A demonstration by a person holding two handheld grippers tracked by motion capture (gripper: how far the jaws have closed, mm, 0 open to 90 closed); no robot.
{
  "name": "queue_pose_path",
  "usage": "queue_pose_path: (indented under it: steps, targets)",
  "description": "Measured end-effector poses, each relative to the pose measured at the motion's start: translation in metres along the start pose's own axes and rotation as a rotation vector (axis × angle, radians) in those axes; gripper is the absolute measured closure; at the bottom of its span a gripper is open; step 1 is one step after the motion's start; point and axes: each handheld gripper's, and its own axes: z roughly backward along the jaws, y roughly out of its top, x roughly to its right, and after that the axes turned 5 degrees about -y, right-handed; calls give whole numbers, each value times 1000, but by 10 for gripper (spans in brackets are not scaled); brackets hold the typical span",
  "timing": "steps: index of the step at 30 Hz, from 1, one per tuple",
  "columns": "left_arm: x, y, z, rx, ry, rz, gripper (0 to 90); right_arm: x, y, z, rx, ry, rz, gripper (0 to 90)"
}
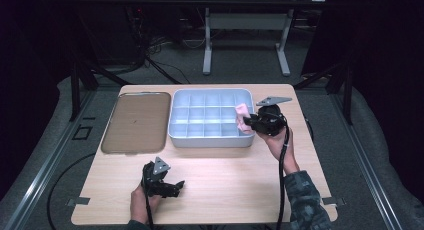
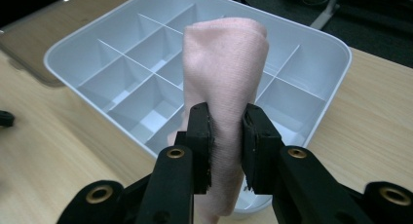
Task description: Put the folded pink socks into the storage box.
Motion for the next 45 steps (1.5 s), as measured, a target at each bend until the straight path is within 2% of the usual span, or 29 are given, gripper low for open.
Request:
queue_pose_path:
  steps: [18,23,27,33,37,42,45]
  targets:
    - [0,0,0,0,0,0,7,11,-7,-46,-117,-70,-10,750]
    - [0,0,0,1,-1,0,7,8,-7,-53,-144,-98,12,746]
    - [0,0,0,1,-1,0,7,6,-7,-57,-169,-137,45,743]
    - [0,0,0,1,-1,3,7,6,-10,-62,-196,-158,58,730]
    - [0,0,0,0,-1,0,7,6,-11,-63,-209,-153,59,726]
    - [0,0,0,0,-1,0,7,7,-12,-65,-225,-153,53,671]
    - [0,0,0,0,-1,0,7,7,-12,-65,-240,-146,47,575]
